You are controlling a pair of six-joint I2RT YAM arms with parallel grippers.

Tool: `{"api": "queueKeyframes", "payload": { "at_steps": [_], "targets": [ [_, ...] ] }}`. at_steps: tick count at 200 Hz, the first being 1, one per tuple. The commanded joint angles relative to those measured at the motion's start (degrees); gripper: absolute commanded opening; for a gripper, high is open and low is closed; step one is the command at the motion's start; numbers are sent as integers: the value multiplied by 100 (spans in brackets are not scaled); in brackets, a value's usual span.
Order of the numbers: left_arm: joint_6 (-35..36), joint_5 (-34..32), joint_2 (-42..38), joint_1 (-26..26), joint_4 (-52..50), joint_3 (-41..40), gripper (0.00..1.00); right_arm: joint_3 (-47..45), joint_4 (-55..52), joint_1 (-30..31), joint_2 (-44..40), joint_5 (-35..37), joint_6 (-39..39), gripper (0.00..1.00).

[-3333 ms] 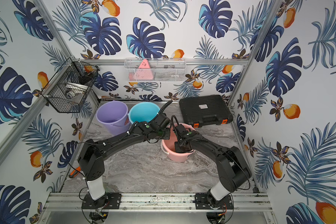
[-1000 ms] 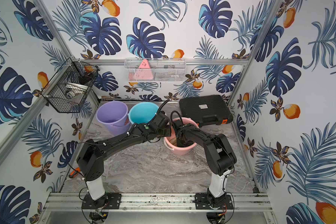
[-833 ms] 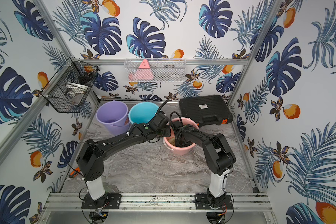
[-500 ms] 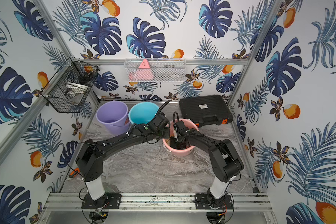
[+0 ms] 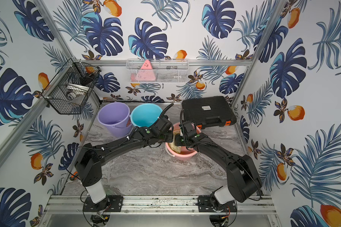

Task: Wipe the inside of the bucket with a cloth
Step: Wipe the dirt from the inside of the bucket.

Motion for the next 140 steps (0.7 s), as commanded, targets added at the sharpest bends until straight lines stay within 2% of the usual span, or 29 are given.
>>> {"api": "queueKeyframes", "payload": {
  "at_steps": [1,47,102,120,140],
  "targets": [
    [452,683,-164,-216,-782,8,0,201,742,-22,-66,1273,28,0],
    [363,567,-64,-458,-1080,143,0,277,1001,-21,-300,1365,-201,0],
    [150,414,306,-562,-1207,329,0,153,1236,-5,-714,546,-543,0],
    [120,286,404,-564,-1296,482,0,133,1186,13,-731,550,-622,0],
    [88,304,371,-562,-1203,506,0,320,830,13,-556,946,-520,0]
  ]
}}
